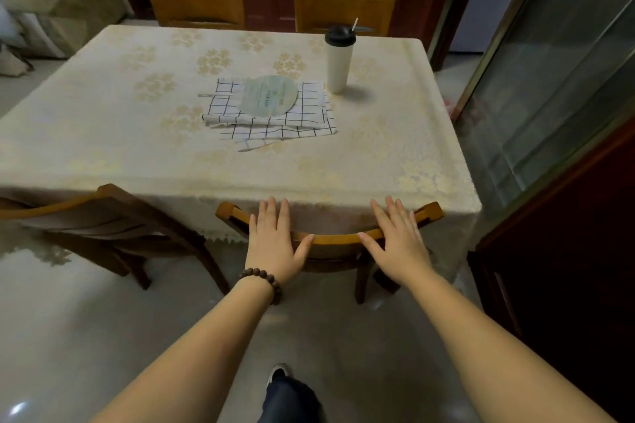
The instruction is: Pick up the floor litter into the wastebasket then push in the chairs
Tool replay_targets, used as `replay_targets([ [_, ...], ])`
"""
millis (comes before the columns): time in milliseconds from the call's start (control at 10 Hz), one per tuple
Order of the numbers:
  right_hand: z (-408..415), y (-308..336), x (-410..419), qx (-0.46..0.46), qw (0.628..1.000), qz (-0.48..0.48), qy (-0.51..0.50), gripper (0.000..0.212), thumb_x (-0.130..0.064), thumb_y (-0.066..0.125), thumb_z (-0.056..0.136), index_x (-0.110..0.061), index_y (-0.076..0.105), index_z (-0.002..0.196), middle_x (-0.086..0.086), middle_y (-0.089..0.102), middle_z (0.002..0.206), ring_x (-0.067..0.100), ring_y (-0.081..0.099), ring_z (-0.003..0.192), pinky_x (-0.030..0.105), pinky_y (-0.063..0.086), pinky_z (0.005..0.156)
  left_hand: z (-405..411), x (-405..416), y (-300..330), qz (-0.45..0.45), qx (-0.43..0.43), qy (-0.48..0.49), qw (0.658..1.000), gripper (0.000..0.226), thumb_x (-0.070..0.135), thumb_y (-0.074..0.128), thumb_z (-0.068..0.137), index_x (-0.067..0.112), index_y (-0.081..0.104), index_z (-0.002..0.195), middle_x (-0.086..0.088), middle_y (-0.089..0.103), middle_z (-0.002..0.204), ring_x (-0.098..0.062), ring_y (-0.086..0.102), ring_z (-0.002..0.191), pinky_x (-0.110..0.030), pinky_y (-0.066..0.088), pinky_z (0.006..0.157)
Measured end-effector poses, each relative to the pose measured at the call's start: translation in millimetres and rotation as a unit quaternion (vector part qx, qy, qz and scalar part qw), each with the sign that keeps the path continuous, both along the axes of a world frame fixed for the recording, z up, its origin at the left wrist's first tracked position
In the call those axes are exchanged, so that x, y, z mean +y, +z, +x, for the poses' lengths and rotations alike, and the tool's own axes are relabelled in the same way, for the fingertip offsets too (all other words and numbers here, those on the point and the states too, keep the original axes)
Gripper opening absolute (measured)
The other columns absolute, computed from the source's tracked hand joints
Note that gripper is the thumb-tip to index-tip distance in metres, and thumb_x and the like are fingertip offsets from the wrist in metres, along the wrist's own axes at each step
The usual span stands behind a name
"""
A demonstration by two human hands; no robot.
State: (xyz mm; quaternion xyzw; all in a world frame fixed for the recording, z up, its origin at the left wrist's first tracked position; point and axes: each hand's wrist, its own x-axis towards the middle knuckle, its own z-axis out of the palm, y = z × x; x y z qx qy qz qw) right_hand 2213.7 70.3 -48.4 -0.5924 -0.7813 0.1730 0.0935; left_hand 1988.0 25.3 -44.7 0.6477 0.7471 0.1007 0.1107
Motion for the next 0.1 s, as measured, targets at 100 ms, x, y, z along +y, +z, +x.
replay_targets([
  [100,20.6,-1.5,-2.8,0.017,0.999,0.026,0.035,0.071,-0.06,0.034,0.091,-0.033,0.003,0.149,-0.001,-0.011,0.158,0.015,-0.017,0.143,0.038,-0.004,0.118,32.5,-15.4,-5.0,0.016,0.018,0.048,0.999,0.083,0.06,0.035,0.092,0.015,-0.002,0.151,-0.008,-0.004,0.16,-0.025,-0.008,0.146,-0.042,-0.005,0.118],
])
